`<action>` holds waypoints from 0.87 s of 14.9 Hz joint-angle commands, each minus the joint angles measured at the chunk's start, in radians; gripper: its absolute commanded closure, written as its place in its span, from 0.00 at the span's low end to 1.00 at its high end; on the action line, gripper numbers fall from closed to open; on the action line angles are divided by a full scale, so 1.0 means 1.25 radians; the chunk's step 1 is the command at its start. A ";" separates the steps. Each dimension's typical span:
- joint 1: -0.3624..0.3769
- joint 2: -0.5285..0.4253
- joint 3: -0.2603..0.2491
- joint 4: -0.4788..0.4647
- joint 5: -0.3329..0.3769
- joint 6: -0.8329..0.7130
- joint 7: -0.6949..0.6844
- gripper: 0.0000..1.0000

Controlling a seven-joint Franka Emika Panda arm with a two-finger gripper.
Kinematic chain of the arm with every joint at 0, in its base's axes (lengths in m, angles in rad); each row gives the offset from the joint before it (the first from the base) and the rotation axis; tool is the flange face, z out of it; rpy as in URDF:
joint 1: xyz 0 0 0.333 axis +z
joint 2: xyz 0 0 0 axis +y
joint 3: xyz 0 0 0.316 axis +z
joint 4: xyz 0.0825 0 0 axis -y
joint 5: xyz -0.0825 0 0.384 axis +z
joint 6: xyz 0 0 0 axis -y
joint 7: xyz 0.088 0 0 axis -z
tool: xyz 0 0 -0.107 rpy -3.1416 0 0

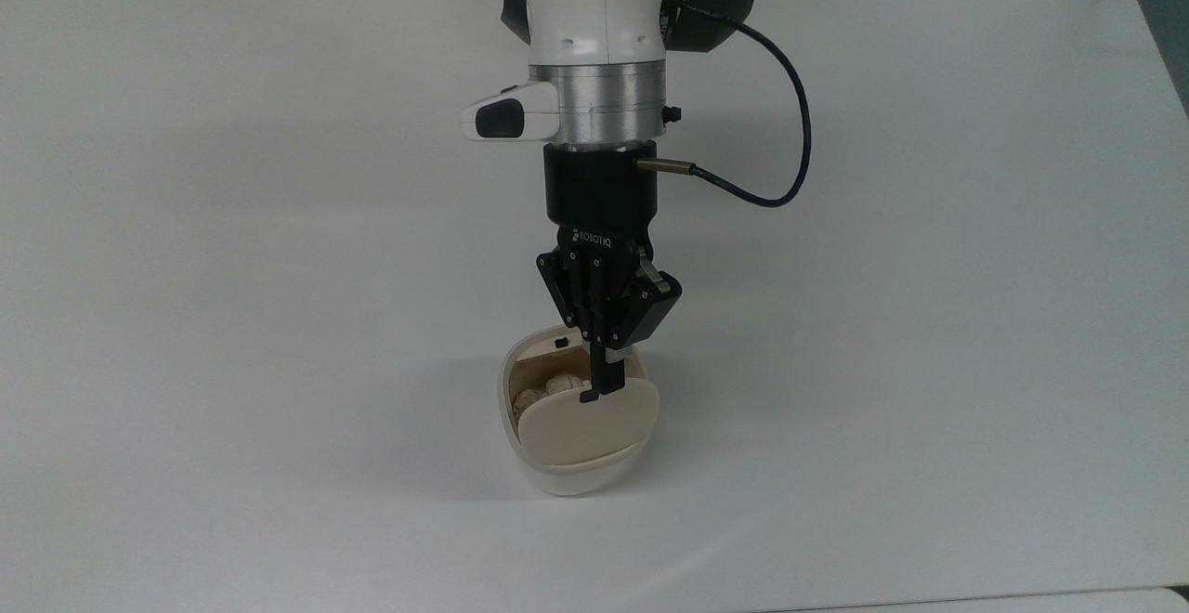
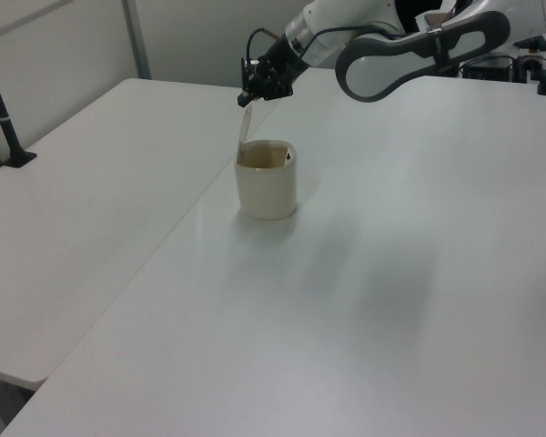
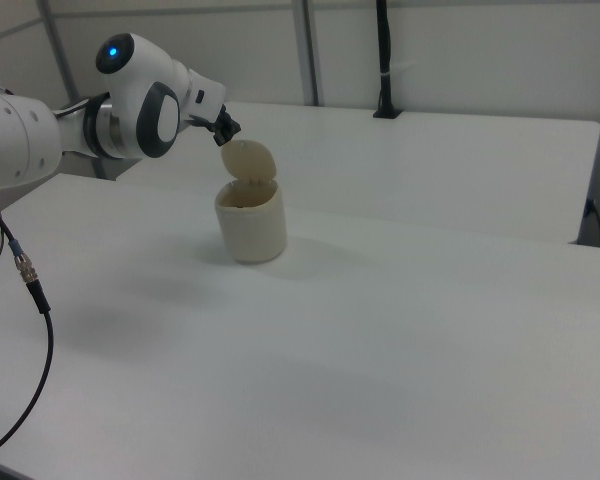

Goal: Close the trash bin
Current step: 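Push the raised lid with the gripper fingers toward the bin opening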

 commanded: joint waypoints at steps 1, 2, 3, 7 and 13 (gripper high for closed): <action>0.014 0.002 -0.020 -0.014 -0.013 0.006 0.020 1.00; 0.012 0.002 -0.020 -0.014 -0.012 0.005 0.020 1.00; 0.009 0.002 -0.020 -0.014 -0.011 0.005 0.021 1.00; 0.008 0.002 -0.020 -0.018 -0.018 0.005 0.020 1.00; 0.004 -0.043 -0.019 -0.104 -0.034 0.004 -0.009 1.00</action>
